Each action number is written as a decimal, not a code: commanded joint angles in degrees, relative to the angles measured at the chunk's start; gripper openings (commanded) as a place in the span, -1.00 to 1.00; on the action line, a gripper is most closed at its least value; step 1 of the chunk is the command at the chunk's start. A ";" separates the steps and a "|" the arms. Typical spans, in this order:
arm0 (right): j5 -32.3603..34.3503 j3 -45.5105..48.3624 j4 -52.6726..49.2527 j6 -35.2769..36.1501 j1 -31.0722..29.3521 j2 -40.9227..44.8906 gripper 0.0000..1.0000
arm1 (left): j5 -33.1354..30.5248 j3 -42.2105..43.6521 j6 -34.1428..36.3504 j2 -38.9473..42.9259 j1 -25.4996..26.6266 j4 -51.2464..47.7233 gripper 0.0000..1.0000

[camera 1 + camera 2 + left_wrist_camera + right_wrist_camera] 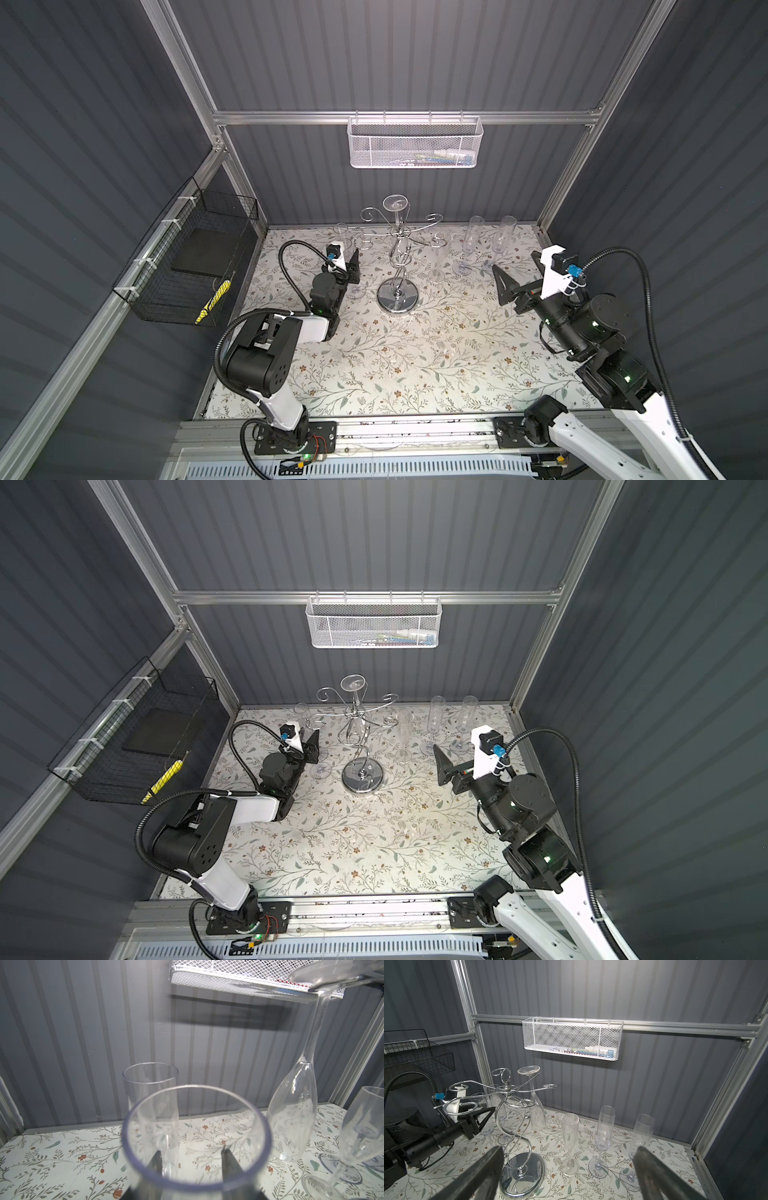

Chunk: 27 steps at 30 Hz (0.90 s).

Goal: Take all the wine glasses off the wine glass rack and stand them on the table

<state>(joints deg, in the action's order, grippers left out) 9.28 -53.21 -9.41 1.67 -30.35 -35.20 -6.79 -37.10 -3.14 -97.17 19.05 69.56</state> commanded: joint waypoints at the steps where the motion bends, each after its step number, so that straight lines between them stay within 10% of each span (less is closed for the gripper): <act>1: 0.83 -0.93 0.80 -0.21 0.22 0.96 0.98 | 0.28 0.62 1.25 -0.98 -0.24 4.10 -0.39; 11: 1.57 -1.81 -0.34 0.43 0.29 1.36 0.98 | 0.29 1.69 0.87 -2.52 -0.24 5.30 -0.33; 18: 1.71 -2.22 -1.08 0.69 0.29 1.14 0.98 | -0.33 2.63 0.85 -1.85 -0.20 4.95 0.24; 27: 2.11 -3.10 -1.18 0.97 0.29 1.69 0.98 | -0.16 3.30 0.85 2.15 -0.15 2.82 0.49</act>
<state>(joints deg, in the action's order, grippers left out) 10.55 -54.54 -10.81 2.00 -30.26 -34.20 -6.76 -34.59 -2.98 -97.80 19.05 71.99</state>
